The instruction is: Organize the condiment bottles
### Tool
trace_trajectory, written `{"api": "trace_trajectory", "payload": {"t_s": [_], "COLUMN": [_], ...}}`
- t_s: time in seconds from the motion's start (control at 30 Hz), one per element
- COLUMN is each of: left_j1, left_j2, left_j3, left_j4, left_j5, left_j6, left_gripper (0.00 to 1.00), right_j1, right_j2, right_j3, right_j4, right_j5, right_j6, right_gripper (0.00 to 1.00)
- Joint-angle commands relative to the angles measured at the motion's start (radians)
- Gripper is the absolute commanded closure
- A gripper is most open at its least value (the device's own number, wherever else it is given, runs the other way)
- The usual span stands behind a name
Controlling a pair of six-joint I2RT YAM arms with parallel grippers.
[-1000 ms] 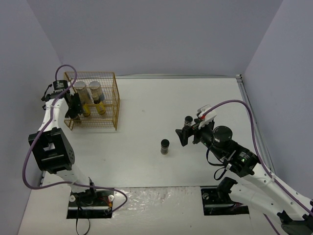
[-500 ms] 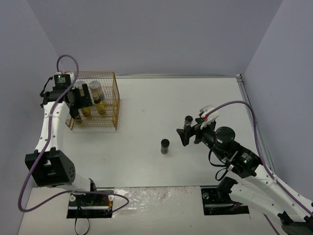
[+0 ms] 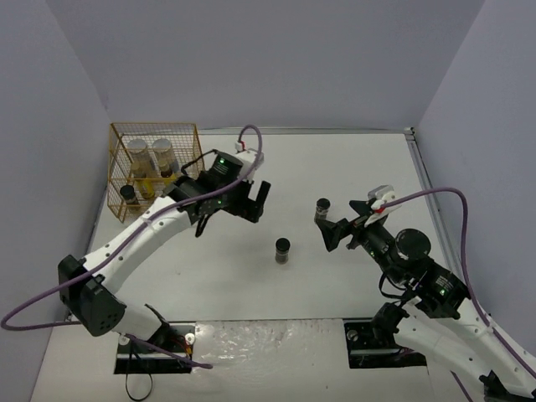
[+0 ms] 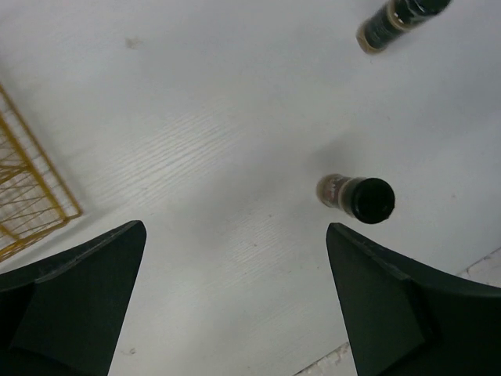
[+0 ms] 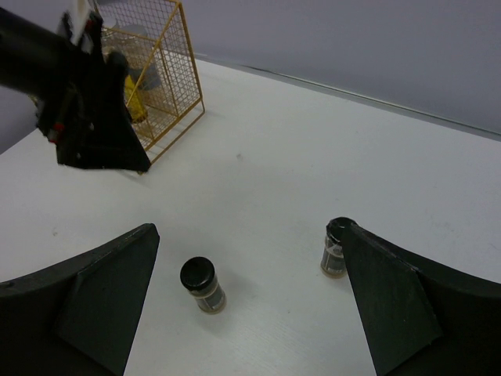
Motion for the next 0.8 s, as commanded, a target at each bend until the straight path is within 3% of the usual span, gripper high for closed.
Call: {"api": "trace_trajectory", "payload": {"t_s": [0.0, 0.2, 0.57, 0.77], "left_j1": [-0.126, -0.25, -0.287, -0.289], "left_j2": [0.075, 0.185, 0.282, 0.332], "left_j3": [0.052, 0.064, 0.052, 0.04], "left_j4": [0.09, 0.131, 0.155, 0.176], "left_j5": [-0.057, -0.065, -0.065, -0.065], "left_j6": [-0.027, -0.038, -0.072, -0.09], "left_gripper": [0.03, 0.03, 0.13, 0.24], "right_j1": [-0.001, -0.001, 0.0, -0.001], "right_j2": [-0.053, -0.125, -0.172, -0.185], "right_j3": [0.048, 0.048, 0.05, 0.048], "right_j4": [0.023, -0.006, -0.033, -0.042], "right_j5": [0.057, 0.085, 0.119, 0.126], "right_j6": [-0.003, 0.002, 0.001, 0.003], "right_gripper": [0.0, 0.0, 0.0, 0.0]}}
